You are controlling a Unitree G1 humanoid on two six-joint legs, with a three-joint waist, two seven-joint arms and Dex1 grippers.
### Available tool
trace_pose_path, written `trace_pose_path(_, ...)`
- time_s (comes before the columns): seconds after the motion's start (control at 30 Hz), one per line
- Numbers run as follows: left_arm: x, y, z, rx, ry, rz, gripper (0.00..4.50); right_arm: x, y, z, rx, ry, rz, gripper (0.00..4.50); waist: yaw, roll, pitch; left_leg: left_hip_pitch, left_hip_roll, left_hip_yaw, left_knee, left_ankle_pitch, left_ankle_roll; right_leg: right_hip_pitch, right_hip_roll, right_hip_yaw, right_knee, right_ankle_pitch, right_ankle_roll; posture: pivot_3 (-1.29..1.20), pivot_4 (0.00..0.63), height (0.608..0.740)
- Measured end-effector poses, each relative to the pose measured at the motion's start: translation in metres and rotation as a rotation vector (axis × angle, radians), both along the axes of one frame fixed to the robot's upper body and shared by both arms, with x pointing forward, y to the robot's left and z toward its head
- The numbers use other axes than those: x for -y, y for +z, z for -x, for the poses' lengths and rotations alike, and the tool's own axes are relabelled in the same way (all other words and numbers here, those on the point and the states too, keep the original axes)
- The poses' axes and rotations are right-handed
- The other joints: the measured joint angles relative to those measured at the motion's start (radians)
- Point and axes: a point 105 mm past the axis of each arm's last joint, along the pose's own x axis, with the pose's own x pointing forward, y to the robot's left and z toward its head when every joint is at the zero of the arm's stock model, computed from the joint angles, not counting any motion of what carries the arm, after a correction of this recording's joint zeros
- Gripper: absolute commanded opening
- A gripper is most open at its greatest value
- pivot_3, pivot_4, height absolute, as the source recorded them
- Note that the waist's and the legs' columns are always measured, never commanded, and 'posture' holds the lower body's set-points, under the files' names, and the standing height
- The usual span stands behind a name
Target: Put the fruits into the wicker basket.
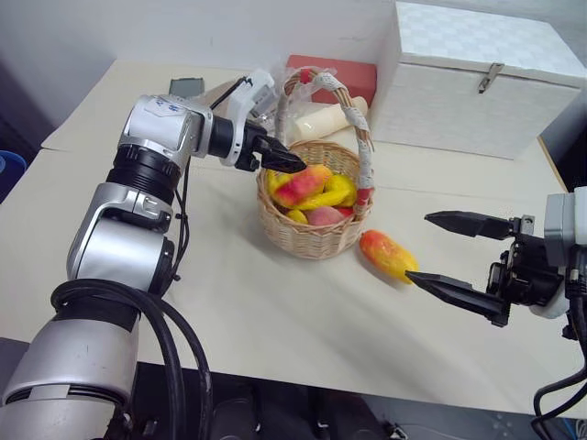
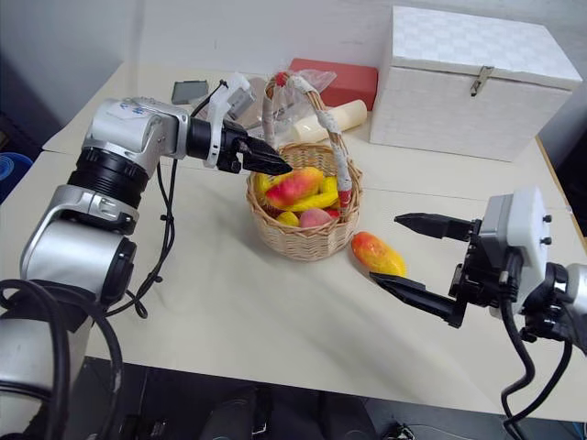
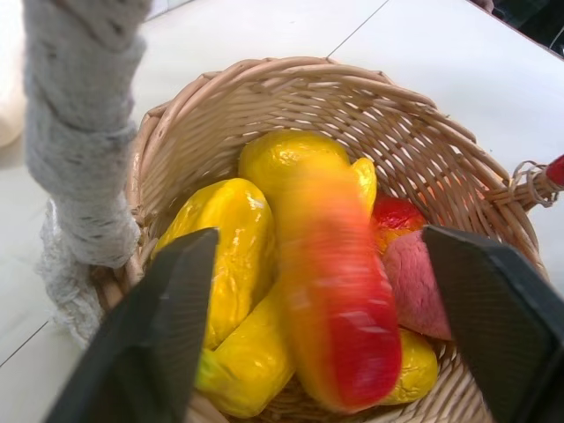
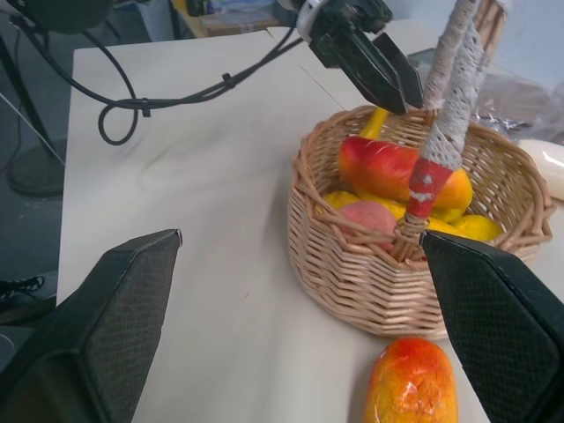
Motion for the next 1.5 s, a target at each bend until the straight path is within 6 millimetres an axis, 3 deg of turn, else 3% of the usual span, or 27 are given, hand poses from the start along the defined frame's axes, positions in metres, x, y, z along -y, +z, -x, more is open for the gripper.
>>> trace_pose_path(0.1, -0.011, 0.017, 0.016, 0.102, -0.094, 0.070, 4.49, 0.013, -0.009, 0.003, -0.030, -0.078, -0.012, 4.50, -0.002, 0.000, 0.000, 0.002, 0.000, 0.002, 0.001, 0.000, 0.000, 0.001, 0.000, 0.002, 0.004, 0.000, 0.000, 0.00, 0.150, 0.740)
trace_pose_path(0.23, -0.041, 0.028, 0.053, 0.197, -0.238, 0.135, 4.49, 0.039, -0.020, 0.015, -0.082, -0.210, -0.018, 4.50, -0.003, 0.000, 0.000, 0.005, 0.003, 0.001, 0.004, 0.001, -0.002, 0.003, 0.002, 0.001, 0.008, 0.000, 0.000, 0.00, 0.150, 0.740)
trace_pose_path(0.33, -0.054, 0.028, 0.083, 0.249, -0.356, 0.100, 4.49, 0.063, -0.028, 0.028, -0.125, -0.315, -0.020, 4.50, -0.001, 0.000, 0.000, 0.007, 0.003, 0.000, 0.008, 0.001, -0.002, 0.007, 0.002, -0.001, 0.010, 0.000, -0.001, 0.00, 0.150, 0.740)
trace_pose_path(0.43, -0.066, 0.024, 0.101, 0.278, -0.415, 0.043, 4.49, 0.086, -0.039, 0.037, -0.176, -0.408, -0.019, 4.50, -0.001, 0.000, 0.000, 0.016, 0.002, -0.001, 0.008, -0.001, 0.003, 0.019, 0.002, -0.001, 0.005, 0.002, 0.000, 0.00, 0.150, 0.740)
trace_pose_path(0.53, -0.067, 0.016, 0.109, 0.325, -0.454, -0.022, 4.49, 0.093, -0.043, 0.037, -0.193, -0.431, -0.015, 4.50, -0.006, 0.000, 0.000, 0.027, 0.003, -0.002, 0.002, -0.005, 0.009, 0.033, 0.001, -0.002, -0.008, 0.003, -0.001, 0.00, 0.150, 0.740)
trace_pose_path(0.67, -0.054, 0.002, 0.115, 0.328, -0.521, -0.043, 4.49, 0.080, -0.053, 0.021, -0.194, -0.362, 0.002, 4.50, -0.020, -0.001, -0.001, 0.034, 0.003, 0.000, -0.003, -0.004, 0.010, 0.039, 0.000, -0.001, -0.011, 0.004, -0.001, 0.00, 0.150, 0.740)
trace_pose_path(0.8, -0.036, -0.002, 0.116, 0.371, -0.560, -0.023, 4.49, 0.059, -0.068, -0.009, -0.163, -0.289, 0.039, 4.50, -0.027, 0.000, 0.000, 0.033, 0.002, -0.001, -0.005, -0.005, 0.009, 0.036, 0.001, -0.001, -0.009, 0.004, -0.001, 0.00, 0.150, 0.740)
trace_pose_path(0.9, -0.030, -0.003, 0.116, 0.389, -0.562, -0.011, 4.49, 0.056, -0.081, -0.037, -0.145, -0.293, 0.079, 4.50, -0.027, 0.001, 0.000, 0.032, 0.003, 0.000, -0.005, -0.006, 0.007, 0.034, 0.003, 0.000, -0.010, 0.003, -0.002, 0.00, 0.150, 0.740)
trace_pose_path(1.03, -0.029, -0.004, 0.118, 0.393, -0.560, -0.022, 4.49, 0.044, -0.095, -0.064, -0.152, -0.271, 0.081, 4.50, -0.027, 0.002, 0.000, 0.031, 0.004, 0.001, -0.005, -0.003, 0.001, 0.031, 0.004, 0.001, -0.009, 0.002, -0.002, 0.00, 0.150, 0.740)
trace_pose_path(1.4, -0.030, -0.003, 0.116, 0.417, -0.523, -0.035, 4.49, 0.007, -0.121, -0.098, -0.231, -0.192, 0.005, 4.50, -0.027, 0.002, 0.001, 0.030, 0.004, 0.003, -0.003, -0.003, 0.001, 0.030, 0.003, 0.001, -0.006, 0.002, -0.002, 0.00, 0.150, 0.740)
trace_pose_path(1.5, -0.031, -0.003, 0.114, 0.429, -0.510, -0.037, 4.50, 0.005, -0.134, -0.106, -0.261, -0.224, 0.008, 3.91, -0.028, 0.002, 0.001, 0.030, 0.004, 0.003, -0.003, -0.003, 0.001, 0.030, 0.003, 0.002, -0.006, 0.002, -0.002, 0.00, 0.150, 0.740)
